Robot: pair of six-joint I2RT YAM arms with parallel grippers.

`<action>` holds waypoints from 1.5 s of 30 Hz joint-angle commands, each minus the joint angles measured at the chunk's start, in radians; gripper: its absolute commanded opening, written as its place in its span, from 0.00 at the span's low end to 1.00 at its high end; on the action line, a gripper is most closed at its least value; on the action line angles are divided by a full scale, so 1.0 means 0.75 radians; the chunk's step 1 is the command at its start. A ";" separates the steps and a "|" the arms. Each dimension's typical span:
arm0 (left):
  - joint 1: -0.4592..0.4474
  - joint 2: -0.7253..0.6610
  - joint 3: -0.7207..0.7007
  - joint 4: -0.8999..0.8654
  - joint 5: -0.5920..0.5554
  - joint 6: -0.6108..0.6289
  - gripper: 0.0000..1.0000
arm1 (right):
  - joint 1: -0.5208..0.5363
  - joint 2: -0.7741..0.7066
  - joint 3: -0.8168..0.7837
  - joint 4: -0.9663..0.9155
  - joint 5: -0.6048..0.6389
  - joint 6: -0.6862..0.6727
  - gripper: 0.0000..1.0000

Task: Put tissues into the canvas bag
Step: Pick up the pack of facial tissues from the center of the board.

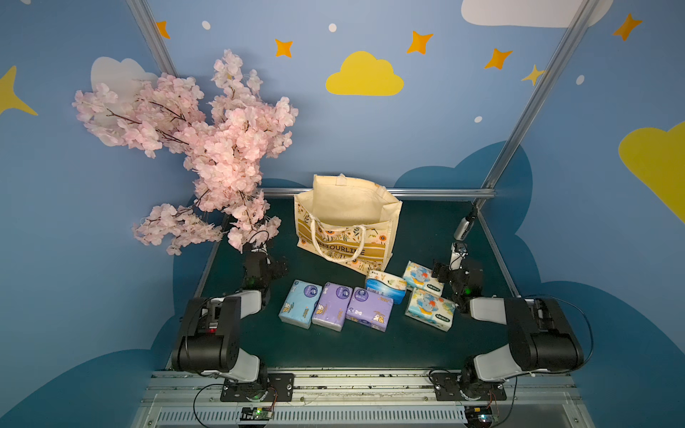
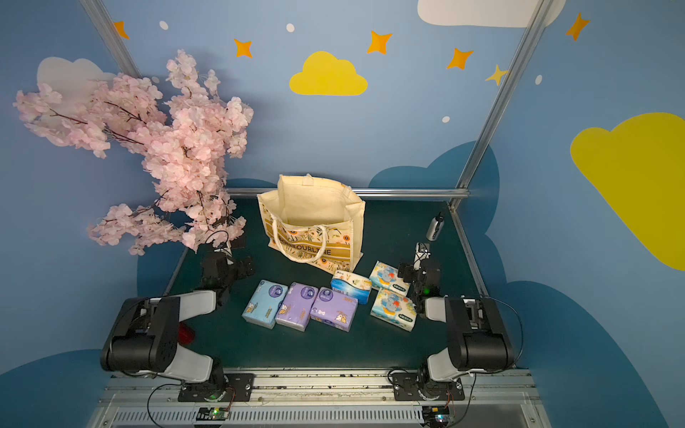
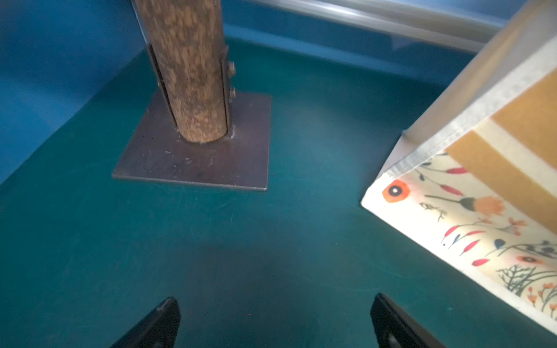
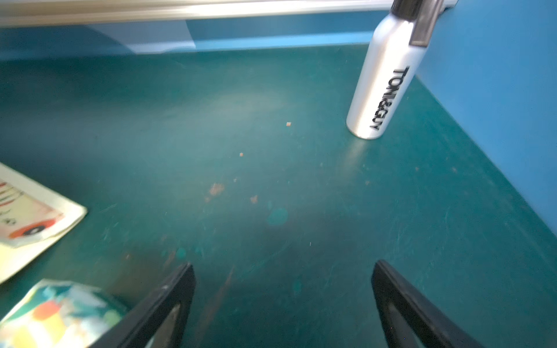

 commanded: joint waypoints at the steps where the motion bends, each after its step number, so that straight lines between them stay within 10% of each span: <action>1: 0.001 -0.120 0.180 -0.438 0.052 -0.014 0.99 | -0.014 -0.196 0.117 -0.354 -0.041 0.038 0.92; 12: -0.113 -0.656 0.064 -0.758 -0.011 -0.279 1.00 | 0.107 -0.597 0.489 -1.313 -0.595 -0.233 0.91; 27: -0.457 -0.999 0.022 -1.108 -0.251 -0.471 1.00 | 0.789 -0.222 0.918 -1.914 -0.313 -0.739 0.87; 45: -0.817 -0.794 0.109 -1.080 -0.332 -0.496 1.00 | 0.914 -0.022 0.864 -1.712 0.045 -0.837 0.79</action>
